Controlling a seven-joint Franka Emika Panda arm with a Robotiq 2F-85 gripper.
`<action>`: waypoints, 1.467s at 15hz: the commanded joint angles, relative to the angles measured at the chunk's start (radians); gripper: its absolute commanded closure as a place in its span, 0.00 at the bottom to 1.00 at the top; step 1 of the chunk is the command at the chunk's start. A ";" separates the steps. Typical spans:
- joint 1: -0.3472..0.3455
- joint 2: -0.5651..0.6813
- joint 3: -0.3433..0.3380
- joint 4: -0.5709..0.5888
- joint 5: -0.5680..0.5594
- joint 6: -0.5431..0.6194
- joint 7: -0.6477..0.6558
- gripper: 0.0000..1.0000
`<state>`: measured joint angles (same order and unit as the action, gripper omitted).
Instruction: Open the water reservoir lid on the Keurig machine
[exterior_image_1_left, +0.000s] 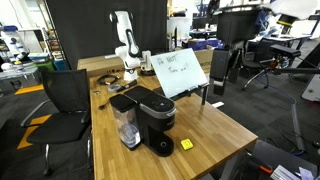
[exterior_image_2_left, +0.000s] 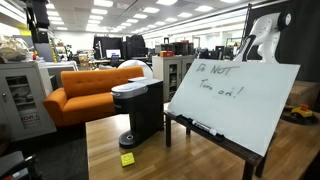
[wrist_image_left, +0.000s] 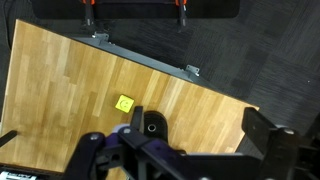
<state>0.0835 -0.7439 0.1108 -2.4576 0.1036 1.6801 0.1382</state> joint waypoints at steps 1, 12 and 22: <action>-0.006 0.000 0.004 0.002 0.002 -0.003 -0.003 0.00; 0.044 -0.089 0.078 -0.168 -0.043 -0.013 -0.019 0.00; 0.167 -0.093 0.238 -0.329 -0.321 0.138 -0.027 0.00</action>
<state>0.2456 -0.8781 0.3209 -2.7889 -0.1277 1.7308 0.1240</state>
